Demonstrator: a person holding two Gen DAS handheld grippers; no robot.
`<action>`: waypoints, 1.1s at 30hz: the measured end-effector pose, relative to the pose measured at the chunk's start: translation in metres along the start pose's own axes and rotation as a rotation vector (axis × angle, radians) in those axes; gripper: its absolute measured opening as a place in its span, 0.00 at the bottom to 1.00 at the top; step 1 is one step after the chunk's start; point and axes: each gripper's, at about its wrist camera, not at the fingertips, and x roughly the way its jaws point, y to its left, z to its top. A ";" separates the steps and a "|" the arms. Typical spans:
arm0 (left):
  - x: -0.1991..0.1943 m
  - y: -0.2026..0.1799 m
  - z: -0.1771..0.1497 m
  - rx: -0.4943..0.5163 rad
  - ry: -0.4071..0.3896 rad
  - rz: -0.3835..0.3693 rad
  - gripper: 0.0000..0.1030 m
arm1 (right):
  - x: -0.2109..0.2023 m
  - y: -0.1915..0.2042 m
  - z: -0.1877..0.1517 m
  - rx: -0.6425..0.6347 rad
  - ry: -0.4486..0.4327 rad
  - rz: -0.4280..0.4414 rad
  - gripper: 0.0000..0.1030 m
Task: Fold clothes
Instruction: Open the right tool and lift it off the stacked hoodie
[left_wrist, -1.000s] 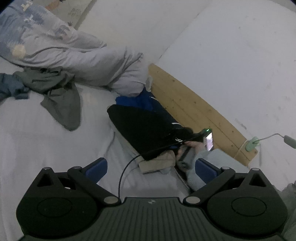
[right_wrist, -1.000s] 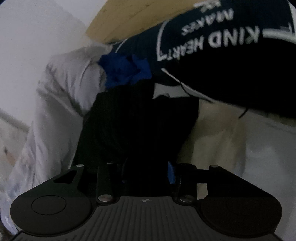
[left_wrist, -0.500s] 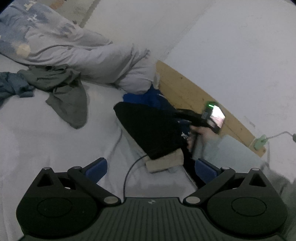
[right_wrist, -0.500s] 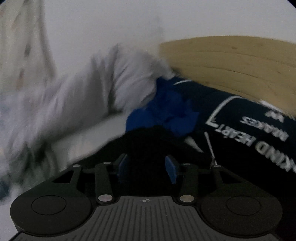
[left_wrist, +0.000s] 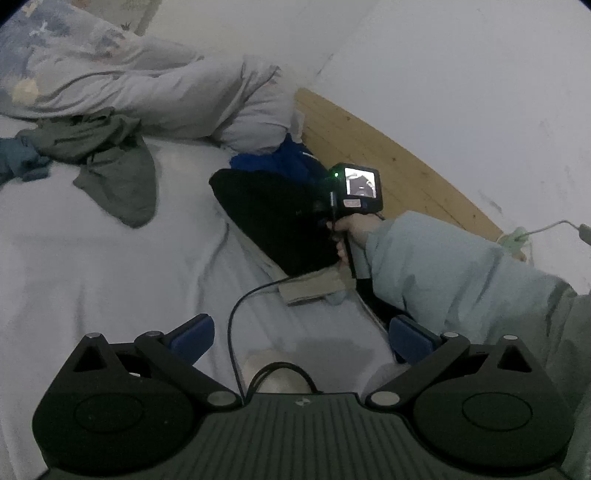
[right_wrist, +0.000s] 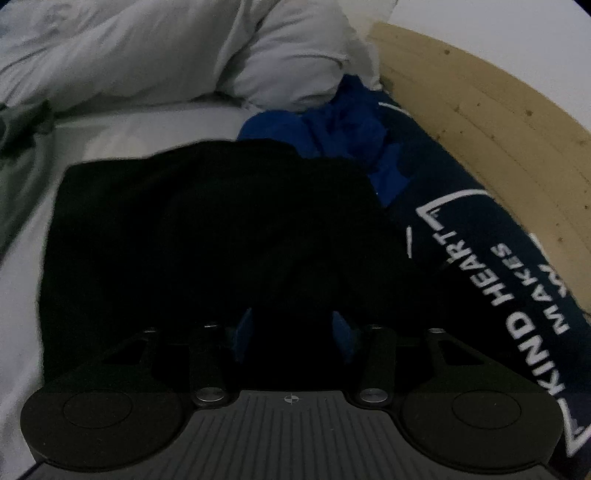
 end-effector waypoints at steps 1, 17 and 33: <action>-0.004 -0.002 0.001 0.001 -0.010 0.004 1.00 | -0.007 0.002 0.001 -0.009 -0.005 -0.001 0.85; -0.118 -0.042 0.021 0.099 -0.244 0.124 1.00 | -0.235 0.017 -0.004 -0.088 -0.268 0.181 1.00; -0.140 -0.053 0.038 0.237 -0.643 0.427 1.00 | -0.319 0.050 -0.073 0.086 -0.576 0.436 1.00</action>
